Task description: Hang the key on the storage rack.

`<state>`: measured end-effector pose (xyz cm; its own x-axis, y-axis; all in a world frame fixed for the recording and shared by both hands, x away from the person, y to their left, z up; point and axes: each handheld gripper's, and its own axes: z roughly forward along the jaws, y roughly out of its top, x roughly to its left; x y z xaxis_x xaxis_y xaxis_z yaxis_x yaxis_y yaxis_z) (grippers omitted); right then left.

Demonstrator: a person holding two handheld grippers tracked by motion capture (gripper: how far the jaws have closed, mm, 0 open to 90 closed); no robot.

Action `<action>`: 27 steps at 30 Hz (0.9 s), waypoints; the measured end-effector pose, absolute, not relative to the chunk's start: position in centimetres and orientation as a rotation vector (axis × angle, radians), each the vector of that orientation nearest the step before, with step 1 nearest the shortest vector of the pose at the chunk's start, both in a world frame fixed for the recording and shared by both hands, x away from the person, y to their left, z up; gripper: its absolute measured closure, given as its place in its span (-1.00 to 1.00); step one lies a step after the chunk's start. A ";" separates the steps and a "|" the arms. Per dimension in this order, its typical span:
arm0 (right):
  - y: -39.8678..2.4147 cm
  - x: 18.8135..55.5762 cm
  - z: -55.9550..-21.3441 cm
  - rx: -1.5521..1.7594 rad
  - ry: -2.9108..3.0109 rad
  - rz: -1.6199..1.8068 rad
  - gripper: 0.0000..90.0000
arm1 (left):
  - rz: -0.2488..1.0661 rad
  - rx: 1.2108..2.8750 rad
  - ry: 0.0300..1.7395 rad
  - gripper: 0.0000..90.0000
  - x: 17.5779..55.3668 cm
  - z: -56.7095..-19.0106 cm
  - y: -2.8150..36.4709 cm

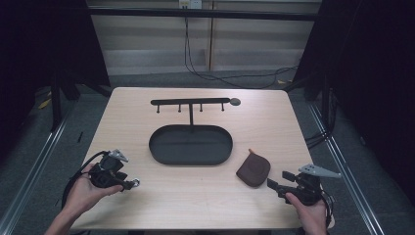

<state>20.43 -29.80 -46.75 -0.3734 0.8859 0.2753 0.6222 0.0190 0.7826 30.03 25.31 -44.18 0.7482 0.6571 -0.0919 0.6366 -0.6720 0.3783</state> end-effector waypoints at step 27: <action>-29.9 20.5 -46.8 1.573 2.002 1.268 -0.47 | 0.104 2.736 0.998 0.33 31.9 -46.6 22.9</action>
<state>20.52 -29.91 -46.82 -0.3579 0.8919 0.2765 0.6309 0.0127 0.7758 31.91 22.87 -46.58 0.7661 0.6426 -0.0113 0.6265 -0.7428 0.2361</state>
